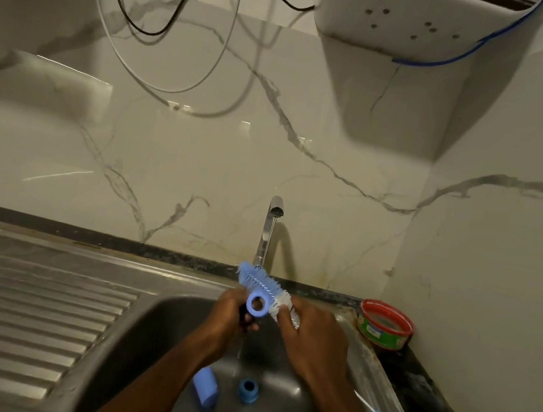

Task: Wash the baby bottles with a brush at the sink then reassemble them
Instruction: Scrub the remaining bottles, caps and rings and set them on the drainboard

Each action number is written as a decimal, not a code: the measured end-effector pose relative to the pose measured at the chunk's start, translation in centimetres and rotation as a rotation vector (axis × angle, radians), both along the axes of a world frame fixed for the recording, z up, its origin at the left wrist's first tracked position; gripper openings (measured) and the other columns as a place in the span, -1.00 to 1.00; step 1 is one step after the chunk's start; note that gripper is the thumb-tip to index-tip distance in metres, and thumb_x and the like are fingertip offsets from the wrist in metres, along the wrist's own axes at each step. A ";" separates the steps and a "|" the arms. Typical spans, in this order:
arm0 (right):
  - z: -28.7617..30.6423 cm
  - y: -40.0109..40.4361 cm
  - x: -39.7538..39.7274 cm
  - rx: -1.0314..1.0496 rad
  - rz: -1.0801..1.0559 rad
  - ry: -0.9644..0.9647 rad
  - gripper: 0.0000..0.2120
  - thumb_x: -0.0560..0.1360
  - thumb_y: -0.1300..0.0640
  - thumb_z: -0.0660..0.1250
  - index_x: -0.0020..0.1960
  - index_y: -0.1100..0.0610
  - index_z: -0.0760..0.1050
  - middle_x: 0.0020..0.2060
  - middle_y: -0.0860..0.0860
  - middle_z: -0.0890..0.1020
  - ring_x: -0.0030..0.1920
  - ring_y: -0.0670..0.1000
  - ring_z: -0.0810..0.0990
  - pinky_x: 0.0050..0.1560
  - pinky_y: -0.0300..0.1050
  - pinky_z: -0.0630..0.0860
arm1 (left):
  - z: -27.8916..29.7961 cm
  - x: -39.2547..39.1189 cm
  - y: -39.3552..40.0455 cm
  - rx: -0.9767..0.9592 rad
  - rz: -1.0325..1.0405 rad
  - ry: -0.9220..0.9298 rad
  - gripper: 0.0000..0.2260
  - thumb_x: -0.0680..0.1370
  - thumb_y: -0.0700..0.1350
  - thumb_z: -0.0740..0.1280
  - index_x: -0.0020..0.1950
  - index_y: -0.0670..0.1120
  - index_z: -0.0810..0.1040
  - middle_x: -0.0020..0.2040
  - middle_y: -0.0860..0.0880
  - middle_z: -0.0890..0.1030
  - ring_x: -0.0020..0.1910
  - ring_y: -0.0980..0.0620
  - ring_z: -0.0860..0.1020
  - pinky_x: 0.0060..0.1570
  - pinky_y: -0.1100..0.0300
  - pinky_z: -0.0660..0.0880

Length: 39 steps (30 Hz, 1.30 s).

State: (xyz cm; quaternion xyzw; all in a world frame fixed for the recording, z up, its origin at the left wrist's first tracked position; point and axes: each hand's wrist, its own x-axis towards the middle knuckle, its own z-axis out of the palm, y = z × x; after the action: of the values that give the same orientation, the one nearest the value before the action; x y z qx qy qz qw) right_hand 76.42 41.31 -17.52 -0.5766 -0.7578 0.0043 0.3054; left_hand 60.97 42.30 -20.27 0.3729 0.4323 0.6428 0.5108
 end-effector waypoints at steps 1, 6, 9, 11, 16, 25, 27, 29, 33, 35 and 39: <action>0.1 0.0 -0.3 -0.004 -0.011 -0.008 -0.67 0.65 -0.18 0.18 0.27 -0.04 0.54 0.09 -0.06 0.66 0.02 -0.08 0.60 0.03 -0.19 0.49 | -0.4 0.3 -0.2 -0.013 -0.076 0.046 -0.80 0.67 -0.16 0.21 0.00 -0.20 0.60 -0.24 -0.13 0.65 -0.26 -0.03 0.58 -0.24 0.13 0.53; 0.5 -0.6 0.1 0.017 0.025 -0.045 -0.64 0.66 -0.19 0.17 0.34 -0.07 0.51 0.12 -0.07 0.66 0.04 -0.10 0.60 -0.05 -0.26 0.43 | -0.3 -0.4 1.0 -0.067 0.062 -0.038 -0.80 0.68 -0.19 0.19 0.04 -0.24 0.58 -0.32 -0.10 0.63 -0.36 0.03 0.54 -0.31 0.20 0.51; 0.4 -0.9 0.2 0.008 0.006 -0.050 -0.62 0.65 -0.22 0.16 0.36 -0.09 0.49 0.15 -0.07 0.65 0.07 -0.10 0.59 -0.08 -0.28 0.37 | -0.3 -0.7 1.3 -0.096 0.112 -0.149 -0.78 0.68 -0.17 0.20 0.05 -0.27 0.58 -0.37 -0.10 0.60 -0.40 0.05 0.50 -0.38 0.24 0.49; 0.4 -0.8 -0.7 -0.035 0.010 -0.069 -0.62 0.65 -0.22 0.15 0.34 -0.07 0.49 0.15 -0.05 0.64 0.09 -0.06 0.59 0.00 -0.24 0.43 | -1.0 0.4 1.2 -0.136 -0.009 -0.103 -0.84 0.65 -0.15 0.24 0.03 -0.23 0.55 -0.22 -0.15 0.61 -0.30 0.02 0.57 -0.33 0.23 0.55; 0.9 -0.5 -1.3 -0.062 -0.036 -0.132 -0.64 0.66 -0.19 0.15 0.37 -0.06 0.43 0.18 -0.02 0.61 0.11 -0.03 0.59 0.10 -0.15 0.49 | -0.6 1.3 1.3 -0.078 0.016 -0.220 -0.82 0.67 -0.18 0.23 0.05 -0.26 0.56 -0.09 -0.25 0.64 -0.10 -0.12 0.61 -0.14 0.13 0.59; 1.2 -1.1 -2.3 -0.054 -0.071 -0.122 -0.71 0.68 -0.13 0.05 0.23 -0.02 0.42 0.03 0.04 0.60 0.01 0.08 0.60 0.05 0.09 0.58 | -0.3 1.4 -0.1 -0.076 0.021 -0.261 -0.82 0.64 -0.14 0.31 0.12 -0.23 0.62 -0.05 -0.20 0.73 -0.10 -0.07 0.70 -0.11 0.09 0.63; 1.6 -0.7 -2.6 -0.134 -0.130 -0.126 -0.67 0.67 -0.11 0.18 0.35 0.00 0.39 0.21 0.04 0.56 0.17 0.04 0.57 0.17 -0.03 0.51 | -0.2 2.1 0.1 -0.054 -0.020 -0.236 -0.80 0.64 -0.16 0.32 0.18 -0.25 0.61 -0.01 -0.21 0.72 -0.06 -0.08 0.68 -0.06 0.11 0.65; 1.5 -0.4 -2.3 -0.078 -0.155 -0.118 -0.64 0.66 -0.18 0.16 0.36 -0.03 0.39 0.20 -0.01 0.58 0.13 -0.01 0.58 0.07 -0.10 0.48 | 0.0 2.4 0.3 -0.023 -0.023 -0.231 -0.80 0.62 -0.19 0.34 0.19 -0.25 0.62 0.08 -0.26 0.69 0.01 -0.11 0.68 -0.01 0.11 0.66; 0.8 -0.7 -1.0 -0.028 -0.204 -0.132 -0.63 0.69 -0.18 0.07 0.38 -0.04 0.40 0.19 -0.03 0.60 0.12 -0.04 0.60 0.01 -0.17 0.45 | 0.1 1.7 0.8 -0.026 0.024 -0.513 -0.79 0.64 -0.21 0.29 0.20 -0.28 0.59 0.14 -0.31 0.66 0.03 -0.15 0.65 -0.01 0.09 0.66; 0.4 -0.9 -1.3 -0.024 -0.149 -0.101 -0.63 0.69 -0.20 0.05 0.34 -0.05 0.44 0.14 -0.05 0.62 0.08 -0.05 0.60 -0.01 -0.19 0.46 | -0.1 1.4 0.4 -0.039 -0.021 -0.585 -0.77 0.66 -0.19 0.25 0.21 -0.28 0.58 0.10 -0.30 0.68 0.02 -0.14 0.66 -0.05 0.10 0.65; 0.3 -1.0 -2.0 0.032 -0.106 -0.070 -0.63 0.67 -0.24 0.06 0.31 -0.08 0.46 0.08 -0.07 0.64 0.01 -0.06 0.61 -0.02 -0.16 0.54 | -0.2 2.1 -0.3 -0.020 -0.152 -0.422 -0.76 0.68 -0.16 0.20 0.22 -0.26 0.56 0.01 -0.24 0.72 -0.04 -0.12 0.70 -0.08 0.10 0.66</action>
State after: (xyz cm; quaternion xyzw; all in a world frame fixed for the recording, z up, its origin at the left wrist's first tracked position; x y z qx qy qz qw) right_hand 74.43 40.34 -17.20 -0.6108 -0.7364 -0.0444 0.2876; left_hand 63.10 41.98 -20.45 0.2566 0.2930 0.6620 0.6404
